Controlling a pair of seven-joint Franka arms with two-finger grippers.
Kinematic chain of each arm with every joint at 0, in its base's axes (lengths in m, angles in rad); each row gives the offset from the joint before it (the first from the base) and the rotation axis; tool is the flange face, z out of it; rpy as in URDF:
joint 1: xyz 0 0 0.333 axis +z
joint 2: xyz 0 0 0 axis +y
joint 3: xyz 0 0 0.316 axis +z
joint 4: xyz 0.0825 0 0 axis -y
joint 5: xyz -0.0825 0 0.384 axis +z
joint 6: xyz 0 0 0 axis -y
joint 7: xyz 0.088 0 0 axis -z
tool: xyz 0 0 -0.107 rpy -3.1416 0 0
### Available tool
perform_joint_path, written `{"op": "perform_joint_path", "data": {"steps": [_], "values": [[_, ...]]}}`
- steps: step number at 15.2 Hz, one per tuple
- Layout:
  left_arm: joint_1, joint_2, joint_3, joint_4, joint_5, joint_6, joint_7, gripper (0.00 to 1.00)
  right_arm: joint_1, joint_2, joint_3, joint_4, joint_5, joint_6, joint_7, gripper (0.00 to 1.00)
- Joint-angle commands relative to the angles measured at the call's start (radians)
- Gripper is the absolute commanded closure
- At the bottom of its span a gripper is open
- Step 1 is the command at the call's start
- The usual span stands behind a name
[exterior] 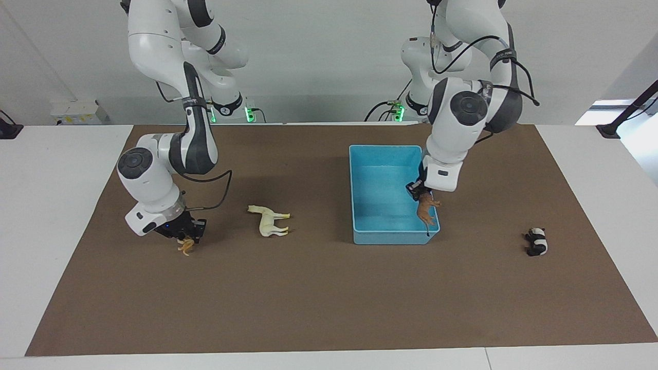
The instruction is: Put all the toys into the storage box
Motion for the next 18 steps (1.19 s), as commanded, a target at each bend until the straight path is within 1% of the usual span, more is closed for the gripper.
{"op": "perform_joint_path", "data": {"steps": [1,2,3,4,5,6,7,8,10,11,13,14,15,16,18], "values": [[0.004,-0.076,0.022,-0.038,-0.002,-0.021,0.05,0.0,0.086,-0.002,0.01,0.18,0.004,-0.182,0.175,1.0],[0.012,-0.085,0.03,-0.038,0.0,-0.027,0.104,0.0,0.132,-0.001,0.008,0.228,0.001,-0.232,0.239,1.0],[0.045,-0.089,0.039,-0.038,0.006,-0.033,0.16,0.0,0.184,0.008,0.008,0.27,-0.004,-0.276,0.312,1.0],[0.105,-0.087,0.042,-0.041,0.009,-0.019,0.244,0.0,0.247,0.024,0.008,0.314,-0.012,-0.299,0.415,1.0],[0.183,-0.081,0.042,-0.042,0.012,0.004,0.364,0.0,0.326,0.042,0.007,0.351,-0.01,-0.297,0.531,1.0],[0.263,-0.076,0.042,-0.045,0.015,0.06,0.499,0.0,0.395,0.044,0.007,0.357,-0.009,-0.286,0.638,1.0],[0.309,-0.073,0.042,-0.06,0.018,0.114,0.591,0.0,0.443,0.045,0.005,0.362,-0.009,-0.286,0.705,1.0],[0.36,-0.066,0.043,-0.07,0.052,0.169,0.665,0.0,0.51,0.05,0.002,0.364,-0.01,-0.286,0.759,1.0],[0.447,0.008,0.042,-0.061,0.122,0.292,0.779,0.0,0.629,0.099,-0.005,0.412,-0.013,-0.274,0.9,1.0],[0.489,0.04,0.043,-0.064,0.127,0.379,0.837,0.0,0.67,0.142,-0.005,0.461,-0.015,-0.267,0.953,1.0],[0.581,0.109,0.043,-0.047,0.138,0.485,0.947,0.0,0.736,0.227,-0.011,0.558,-0.015,-0.254,1.021,1.0],[0.593,0.143,0.043,-0.027,0.165,0.502,0.977,0.0,0.765,0.278,-0.015,0.599,-0.018,-0.246,1.055,1.0],[0.596,0.187,0.043,0.008,0.199,0.512,0.978,0.0,0.796,0.333,-0.021,0.63,-0.03,-0.212,1.078,1.0],[0.596,0.221,0.046,0.039,0.211,0.513,0.979,0.0,0.818,0.354,-0.022,0.626,-0.041,-0.177,1.081,1.0],[0.613,0.246,0.051,0.054,0.214,0.545,0.983,0.0,0.824,0.377,-0.018,0.605,-0.048,-0.155,1.083,1.0]]}}
